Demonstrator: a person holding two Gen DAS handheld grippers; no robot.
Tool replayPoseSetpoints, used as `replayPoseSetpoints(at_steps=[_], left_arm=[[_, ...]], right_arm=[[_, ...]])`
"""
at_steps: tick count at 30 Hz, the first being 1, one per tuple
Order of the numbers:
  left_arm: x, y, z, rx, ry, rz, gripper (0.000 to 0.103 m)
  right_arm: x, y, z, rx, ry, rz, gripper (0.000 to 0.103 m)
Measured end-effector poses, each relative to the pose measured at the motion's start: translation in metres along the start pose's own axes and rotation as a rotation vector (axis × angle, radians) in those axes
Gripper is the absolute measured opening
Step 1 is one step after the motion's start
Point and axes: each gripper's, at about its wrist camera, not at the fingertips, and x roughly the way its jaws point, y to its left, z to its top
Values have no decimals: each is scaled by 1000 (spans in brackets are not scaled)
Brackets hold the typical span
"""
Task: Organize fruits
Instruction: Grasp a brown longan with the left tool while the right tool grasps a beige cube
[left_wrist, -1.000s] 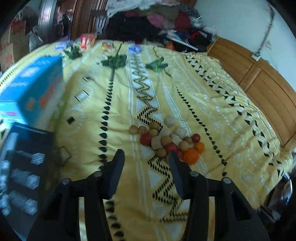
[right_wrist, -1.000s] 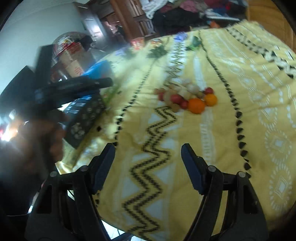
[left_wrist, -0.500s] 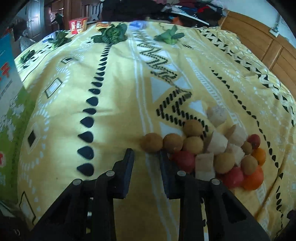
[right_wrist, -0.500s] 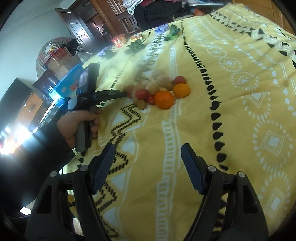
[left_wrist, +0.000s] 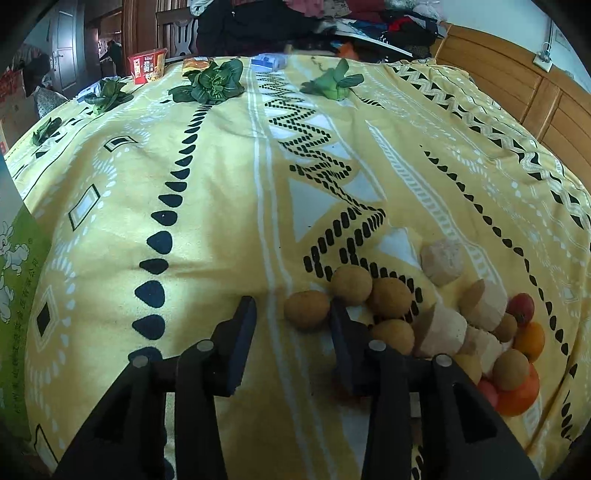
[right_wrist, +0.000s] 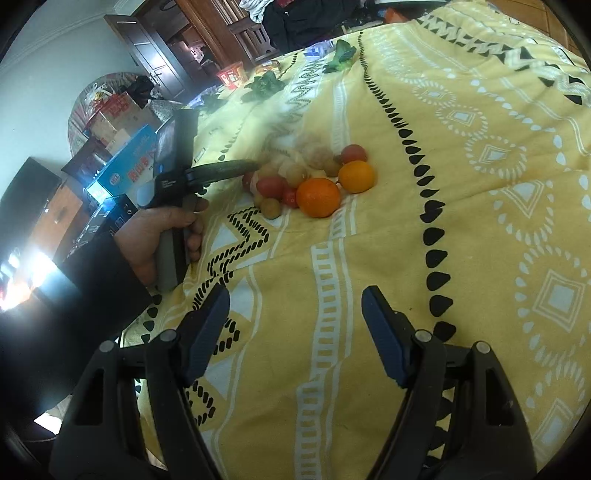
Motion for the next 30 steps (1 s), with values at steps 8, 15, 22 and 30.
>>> replayPoseSetpoints(at_steps=[8,15,22,30], left_arm=[[-3,3,3,-15,-32,-23,24],[-57,15,-19,-91,-107,-9,24],[-98,23,-48,-126,-129,-43,24],[-140,16,-48,-92,-254,-157,24]], right_arm=[[4,1,4,7,-6,1,74],[10,15,36,-27,-58,36,64],[48,18,97,-96,-101,14,59],[112,2,135,-245,18,-103,57]])
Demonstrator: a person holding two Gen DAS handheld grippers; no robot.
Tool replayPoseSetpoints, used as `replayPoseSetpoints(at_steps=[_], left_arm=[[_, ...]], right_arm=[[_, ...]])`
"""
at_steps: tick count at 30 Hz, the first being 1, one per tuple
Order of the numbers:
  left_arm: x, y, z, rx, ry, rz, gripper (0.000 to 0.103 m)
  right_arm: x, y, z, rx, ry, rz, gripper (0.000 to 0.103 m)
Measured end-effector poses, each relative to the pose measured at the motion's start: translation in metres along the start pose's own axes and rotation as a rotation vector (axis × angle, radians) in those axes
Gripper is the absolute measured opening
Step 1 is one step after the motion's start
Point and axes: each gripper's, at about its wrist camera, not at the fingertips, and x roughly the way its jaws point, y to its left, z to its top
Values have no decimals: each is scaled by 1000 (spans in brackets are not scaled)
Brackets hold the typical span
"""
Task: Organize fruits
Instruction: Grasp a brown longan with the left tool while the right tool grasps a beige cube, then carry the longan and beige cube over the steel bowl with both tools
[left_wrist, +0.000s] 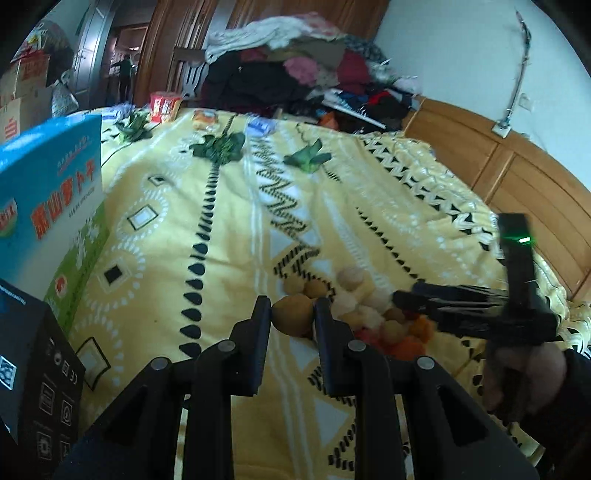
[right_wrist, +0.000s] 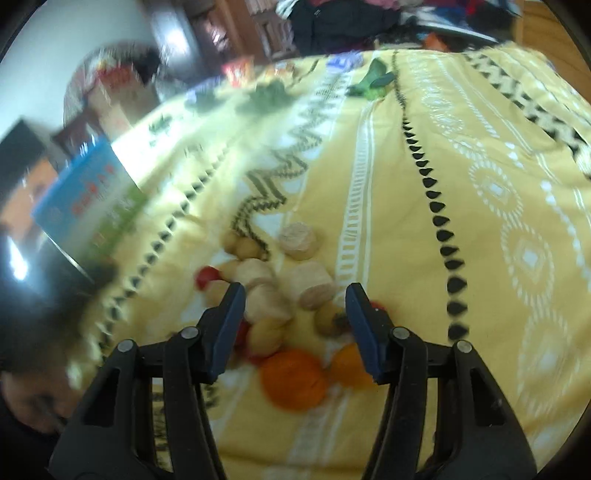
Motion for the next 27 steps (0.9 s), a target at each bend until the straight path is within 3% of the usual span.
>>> replayPoseSetpoints(at_steps=[3,7,10,19,23,27], left_arm=[[-3,-4,4,2,-2,-7,24],[-6,-7,4,1,5,-9,24],[-9,-10,3,2,6,-16,24],[-17,-15,4,0,8,-14,24],[-34,-17,12,12,-19,-11,24],[-57,-16,18,20,-41,9,24]], right_arm=[[23,-4,4,-46,65,-6,57],[33,-11,7,-33,82,10,56],[35,-11,4,-32,97,33,37],[46,-9,7,-25,119,25,40],[18,-4,12,15,42,13,36],[-39,14,14,59,-86,37,36]])
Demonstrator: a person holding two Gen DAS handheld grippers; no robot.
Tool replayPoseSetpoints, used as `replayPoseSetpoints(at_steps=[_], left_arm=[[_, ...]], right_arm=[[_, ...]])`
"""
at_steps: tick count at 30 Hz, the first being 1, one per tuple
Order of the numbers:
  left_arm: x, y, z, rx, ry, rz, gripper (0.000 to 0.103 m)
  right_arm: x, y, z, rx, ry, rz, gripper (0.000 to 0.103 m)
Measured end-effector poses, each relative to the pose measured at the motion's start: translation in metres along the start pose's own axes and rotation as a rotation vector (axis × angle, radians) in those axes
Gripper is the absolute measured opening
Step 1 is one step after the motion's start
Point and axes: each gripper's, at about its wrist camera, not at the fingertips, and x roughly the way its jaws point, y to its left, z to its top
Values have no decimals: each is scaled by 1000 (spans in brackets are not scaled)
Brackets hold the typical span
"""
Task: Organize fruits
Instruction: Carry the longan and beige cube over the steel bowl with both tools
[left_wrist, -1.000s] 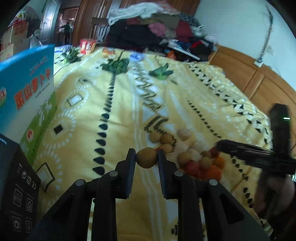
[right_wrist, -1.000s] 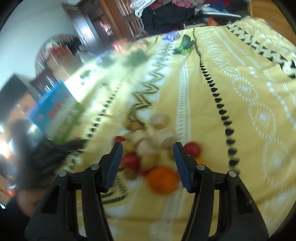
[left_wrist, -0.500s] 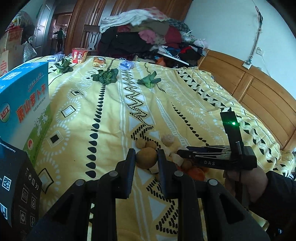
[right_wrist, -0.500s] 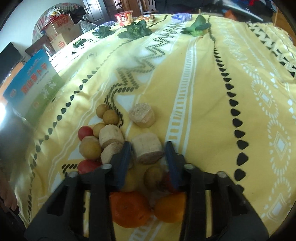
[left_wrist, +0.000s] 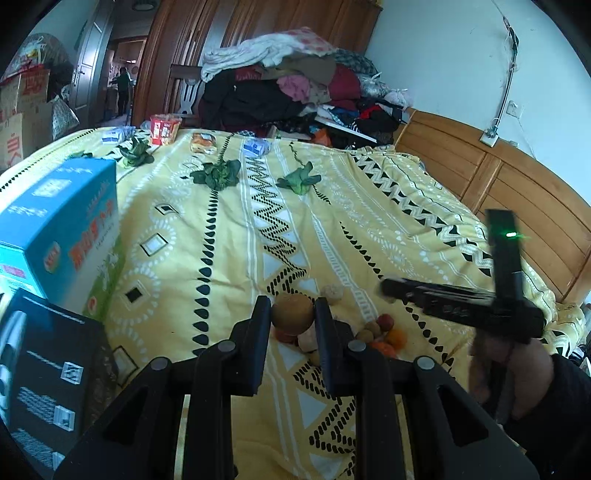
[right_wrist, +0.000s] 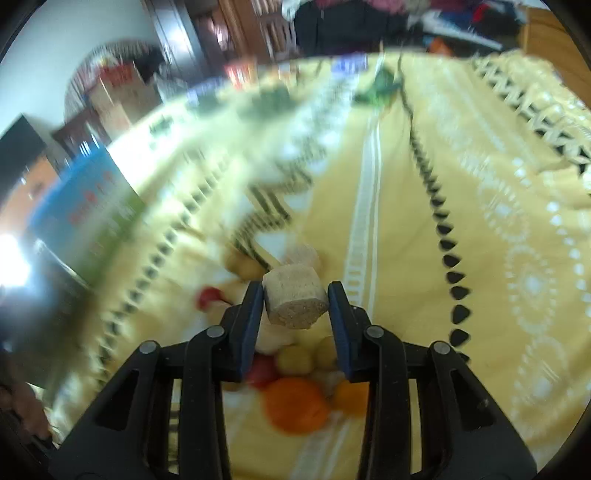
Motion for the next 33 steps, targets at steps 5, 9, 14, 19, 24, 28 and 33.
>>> replayPoseSetpoints(at_steps=[5,9,14,19,24,28,33], left_arm=[[-36,7,1,0,-12,51,24],[-64,18,0,1,0,124,24],[-100,37,-5,-22,8,217,24],[-137,53,-8,-33,-25,279,24],[-166,70,-9,-53,-53,318,24],[-195,93,-11,-84,-77,358,24],[-237,136,-18,-146,-101,446,23]], right_arm=[[-55,49,-9,-11,-98,50,36],[-73,86,-23,-31,-102,96,36],[-84,126,-40,-68,-78,143,36],[-95,170,-45,-134,-78,182,36],[-103,210,-43,-190,-87,209,36],[-106,246,-38,-247,-91,244,36],[-99,304,-29,-328,-92,316,36]])
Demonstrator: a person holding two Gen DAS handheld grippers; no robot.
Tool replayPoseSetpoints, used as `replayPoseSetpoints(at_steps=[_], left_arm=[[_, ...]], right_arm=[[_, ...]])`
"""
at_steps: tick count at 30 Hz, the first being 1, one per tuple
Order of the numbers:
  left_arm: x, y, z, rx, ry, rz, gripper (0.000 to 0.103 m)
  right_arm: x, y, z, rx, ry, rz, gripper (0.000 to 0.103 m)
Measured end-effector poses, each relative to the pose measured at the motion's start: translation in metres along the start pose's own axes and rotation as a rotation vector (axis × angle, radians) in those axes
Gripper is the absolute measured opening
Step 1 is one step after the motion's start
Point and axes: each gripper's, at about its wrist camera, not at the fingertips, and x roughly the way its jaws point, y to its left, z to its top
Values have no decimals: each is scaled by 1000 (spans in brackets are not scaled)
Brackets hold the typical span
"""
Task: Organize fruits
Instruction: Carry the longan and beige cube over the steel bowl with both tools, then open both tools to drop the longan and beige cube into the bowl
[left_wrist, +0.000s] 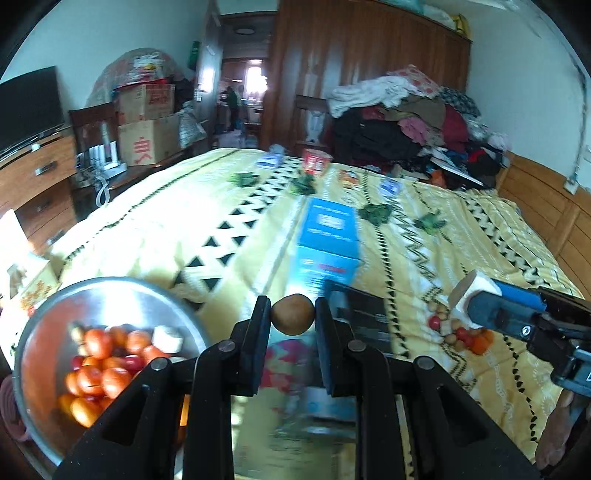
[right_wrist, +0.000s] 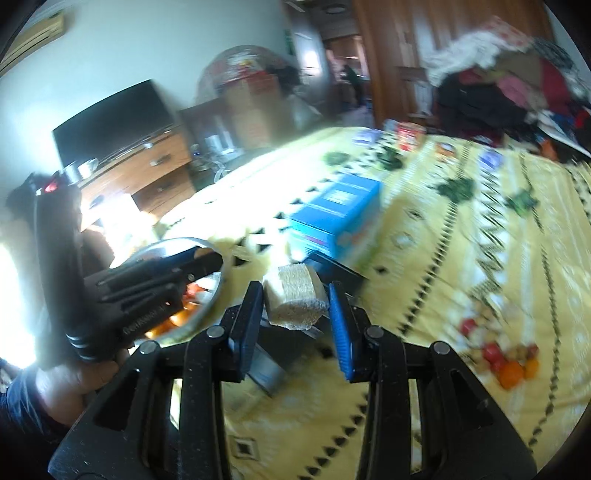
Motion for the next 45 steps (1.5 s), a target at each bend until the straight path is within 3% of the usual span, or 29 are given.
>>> replayPoseSetpoints(at_steps=[9,17,26,45], left_arm=[[-18,116,-5,-123,5,193,23],[-22,176,-9,-182,16,289,23],[-3,202,-24,-195,91,326,23],[11,211,-33,-204,143,318,23]], right_arm=[[58,80,33,-91,35,154,36],[101,136,41,-150,96,239,36],[142,159,37,-163,187,268,36],[164,168,27,-141,246,267,36]])
